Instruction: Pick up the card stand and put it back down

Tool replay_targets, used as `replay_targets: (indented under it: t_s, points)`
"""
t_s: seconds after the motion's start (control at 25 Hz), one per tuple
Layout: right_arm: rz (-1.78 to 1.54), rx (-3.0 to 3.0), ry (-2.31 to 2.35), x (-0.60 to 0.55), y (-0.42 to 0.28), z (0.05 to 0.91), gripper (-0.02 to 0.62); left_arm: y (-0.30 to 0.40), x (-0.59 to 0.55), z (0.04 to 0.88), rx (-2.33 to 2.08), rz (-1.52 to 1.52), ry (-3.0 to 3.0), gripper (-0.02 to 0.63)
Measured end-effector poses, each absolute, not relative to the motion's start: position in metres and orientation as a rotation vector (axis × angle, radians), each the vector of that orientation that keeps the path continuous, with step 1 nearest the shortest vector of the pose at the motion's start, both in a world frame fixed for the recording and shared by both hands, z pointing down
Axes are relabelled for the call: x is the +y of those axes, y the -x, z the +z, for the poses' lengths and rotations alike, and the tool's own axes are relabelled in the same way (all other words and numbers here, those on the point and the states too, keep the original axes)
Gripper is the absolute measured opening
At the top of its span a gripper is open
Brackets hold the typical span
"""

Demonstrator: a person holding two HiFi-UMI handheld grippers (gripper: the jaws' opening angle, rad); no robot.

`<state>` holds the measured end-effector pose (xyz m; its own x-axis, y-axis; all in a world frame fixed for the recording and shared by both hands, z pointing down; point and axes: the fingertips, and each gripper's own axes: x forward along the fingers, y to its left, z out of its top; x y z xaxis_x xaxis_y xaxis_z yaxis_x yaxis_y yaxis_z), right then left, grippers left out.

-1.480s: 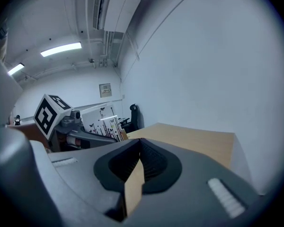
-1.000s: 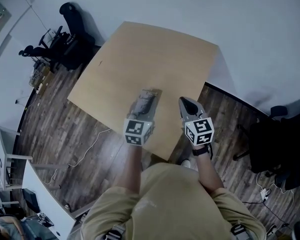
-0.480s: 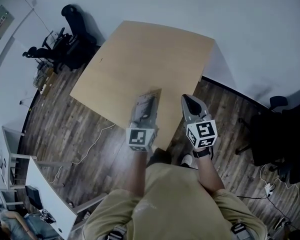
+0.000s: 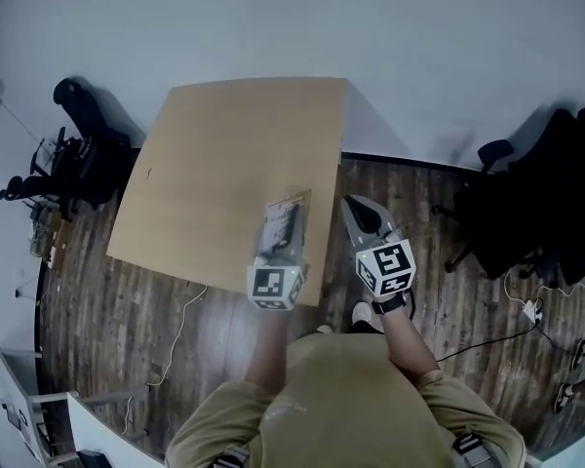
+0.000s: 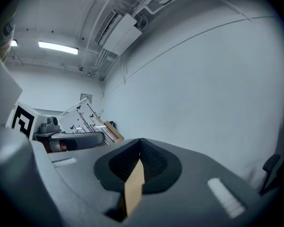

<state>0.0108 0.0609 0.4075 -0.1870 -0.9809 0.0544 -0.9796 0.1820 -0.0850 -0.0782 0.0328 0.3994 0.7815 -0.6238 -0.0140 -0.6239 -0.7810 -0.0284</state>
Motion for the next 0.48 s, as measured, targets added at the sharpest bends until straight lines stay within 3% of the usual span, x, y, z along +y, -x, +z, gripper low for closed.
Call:
replay_targets:
  t_s: [0.48]
  points:
    - [-0.287,2.183,2.270,0.107,-0.062,0.455,0.005,0.010,0.057,0.452,0.708,-0.091,3.116,0.041]
